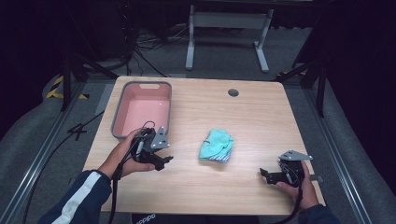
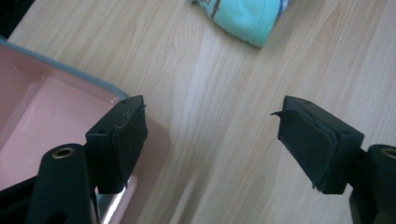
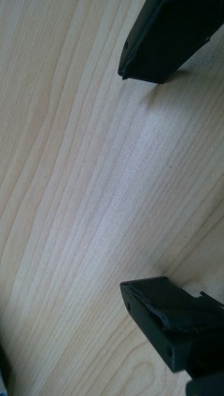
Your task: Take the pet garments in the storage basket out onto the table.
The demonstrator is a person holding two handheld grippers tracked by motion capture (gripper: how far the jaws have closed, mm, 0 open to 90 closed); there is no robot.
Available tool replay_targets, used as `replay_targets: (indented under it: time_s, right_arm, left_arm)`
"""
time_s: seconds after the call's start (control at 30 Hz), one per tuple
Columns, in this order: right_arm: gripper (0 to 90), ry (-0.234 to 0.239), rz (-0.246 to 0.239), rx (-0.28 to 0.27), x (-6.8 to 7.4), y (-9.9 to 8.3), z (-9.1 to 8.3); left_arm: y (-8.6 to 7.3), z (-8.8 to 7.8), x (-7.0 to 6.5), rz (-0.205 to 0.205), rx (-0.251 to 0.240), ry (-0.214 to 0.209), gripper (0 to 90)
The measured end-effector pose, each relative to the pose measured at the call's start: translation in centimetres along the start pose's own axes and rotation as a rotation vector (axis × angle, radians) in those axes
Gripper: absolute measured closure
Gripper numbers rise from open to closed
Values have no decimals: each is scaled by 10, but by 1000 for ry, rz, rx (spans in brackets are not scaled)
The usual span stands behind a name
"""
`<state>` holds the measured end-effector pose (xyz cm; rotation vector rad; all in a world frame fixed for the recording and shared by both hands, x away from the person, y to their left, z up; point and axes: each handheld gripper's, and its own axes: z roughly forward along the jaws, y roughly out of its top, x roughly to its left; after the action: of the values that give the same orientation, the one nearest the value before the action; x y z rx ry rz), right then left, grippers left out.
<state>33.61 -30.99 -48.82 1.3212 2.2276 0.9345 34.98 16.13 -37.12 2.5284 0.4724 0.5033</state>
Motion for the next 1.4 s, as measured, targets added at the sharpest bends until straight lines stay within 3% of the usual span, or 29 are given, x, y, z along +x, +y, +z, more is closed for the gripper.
replay_targets:
  time_s: [0.37,0.53,0.7,0.9,1.07,1.27,1.37,1.4]
  right_arm:
    - [6,-1,1,0,0,0,0]
    - [6,-1,2,0,0,0,0]
    - [6,-1,1,0,0,0,0]
    - [6,-1,2,0,0,0,0]
    - [6,-1,1,0,0,0,0]
    - [6,-1,1,0,0,0,0]
    - [6,-1,1,0,0,0,0]
    - [6,-1,1,0,0,0,0]
  left_arm:
    - [-44,-4,-3,9,72,39,236]
    - [-66,-4,0,-12,90,66,232]
    - [-88,2,4,-38,110,64,223]
    - [-114,9,8,-105,93,51,212]
    - [-136,12,12,-178,47,27,200]
    - [-167,16,21,-296,-20,-16,196]
    - [-180,17,24,-377,-73,-45,185]
    - [-180,17,24,-377,-73,-45,181]
